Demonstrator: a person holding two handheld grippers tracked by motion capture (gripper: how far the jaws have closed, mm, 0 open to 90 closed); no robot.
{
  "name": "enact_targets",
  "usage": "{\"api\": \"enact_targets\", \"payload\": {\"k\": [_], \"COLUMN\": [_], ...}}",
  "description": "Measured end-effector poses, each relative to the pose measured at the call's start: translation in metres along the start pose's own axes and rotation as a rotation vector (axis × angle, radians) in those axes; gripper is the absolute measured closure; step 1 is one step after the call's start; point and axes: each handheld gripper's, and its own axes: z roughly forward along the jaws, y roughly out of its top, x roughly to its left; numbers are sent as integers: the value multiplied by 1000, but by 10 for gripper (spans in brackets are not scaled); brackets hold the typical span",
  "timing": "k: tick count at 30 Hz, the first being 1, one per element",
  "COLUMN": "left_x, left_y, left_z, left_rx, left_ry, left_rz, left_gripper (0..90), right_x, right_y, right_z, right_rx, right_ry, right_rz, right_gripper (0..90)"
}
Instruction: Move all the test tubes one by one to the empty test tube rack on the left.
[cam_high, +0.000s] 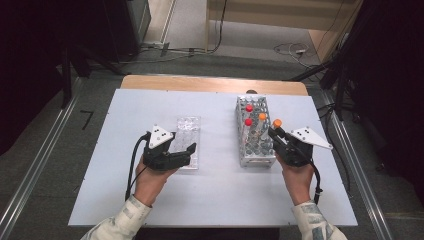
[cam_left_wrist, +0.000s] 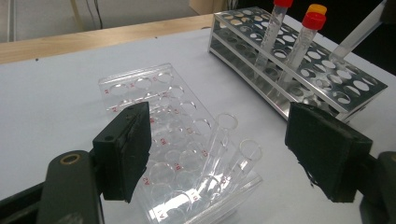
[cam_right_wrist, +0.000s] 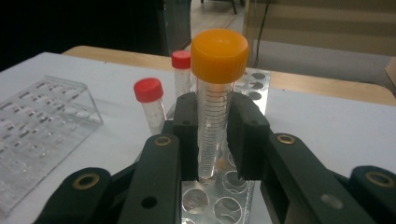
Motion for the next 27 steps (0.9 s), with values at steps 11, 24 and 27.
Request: {"api": "enact_targets", "payload": {"k": [11, 24, 27], "left_x": [-1, -6, -10], "left_y": [1, 2, 3], "left_z": [-1, -1, -1], "left_rx": [-7, 1, 7], "left_ry": [-3, -13, -33], "left_rz": [4, 14, 20], "left_gripper": [232, 181, 154], "right_x": [21, 77, 90], "right_y": [6, -10, -16], "right_z": [-15, -6, -3], "right_rx": [-15, 57, 82], "right_ry": [96, 266, 294], "right_rz": [-24, -104, -128], "right_gripper": [718, 718, 718]}}
